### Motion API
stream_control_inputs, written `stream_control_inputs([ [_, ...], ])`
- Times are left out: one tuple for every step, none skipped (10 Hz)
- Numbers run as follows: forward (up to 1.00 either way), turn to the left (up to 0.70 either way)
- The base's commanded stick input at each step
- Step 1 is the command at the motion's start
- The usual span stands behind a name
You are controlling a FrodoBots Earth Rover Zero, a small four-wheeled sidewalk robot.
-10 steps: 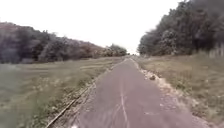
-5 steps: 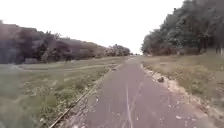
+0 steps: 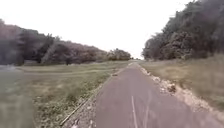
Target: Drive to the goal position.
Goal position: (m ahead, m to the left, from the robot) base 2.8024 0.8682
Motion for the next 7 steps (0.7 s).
stream_control_inputs([
  [1.00,0.00],
  [1.00,0.00],
  [1.00,0.00],
  [1.00,0.00],
  [1.00,0.00],
  [1.00,0.00],
  [1.00,0.00],
])
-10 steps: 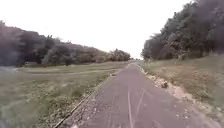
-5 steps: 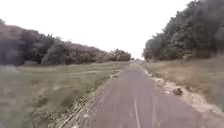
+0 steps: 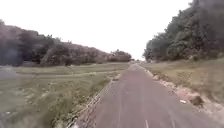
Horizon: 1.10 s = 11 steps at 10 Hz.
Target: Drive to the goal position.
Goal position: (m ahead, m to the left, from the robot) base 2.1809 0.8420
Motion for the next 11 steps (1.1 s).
stream_control_inputs([
  [1.00,-0.07],
  [1.00,-0.30],
  [1.00,-0.39],
  [1.00,-0.40],
  [1.00,-0.40],
  [1.00,-0.40],
  [1.00,-0.40],
  [1.00,-0.33],
  [1.00,-0.25],
  [1.00,-0.18],
  [1.00,-0.11],
])
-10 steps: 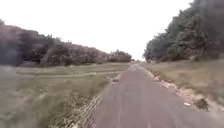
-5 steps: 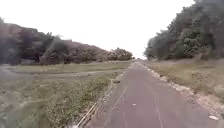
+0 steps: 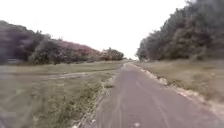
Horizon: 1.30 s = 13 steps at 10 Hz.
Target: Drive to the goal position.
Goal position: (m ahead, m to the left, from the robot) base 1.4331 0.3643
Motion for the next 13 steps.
stream_control_inputs([
  [1.00,-0.04],
  [1.00,0.00],
  [1.00,0.00],
  [1.00,0.00],
  [1.00,0.00],
  [1.00,0.00],
  [1.00,0.00],
  [1.00,0.00],
  [1.00,0.00],
  [1.00,0.00],
  [1.00,0.00],
  [1.00,0.00],
  [1.00,0.00],
])
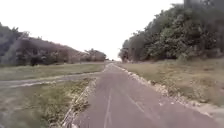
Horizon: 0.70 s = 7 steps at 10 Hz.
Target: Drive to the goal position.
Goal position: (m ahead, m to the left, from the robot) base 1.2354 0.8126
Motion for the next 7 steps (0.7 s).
stream_control_inputs([
  [1.00,0.00],
  [1.00,0.00],
  [1.00,0.00],
  [1.00,0.00],
  [1.00,0.00],
  [1.00,0.00],
  [1.00,0.00],
])
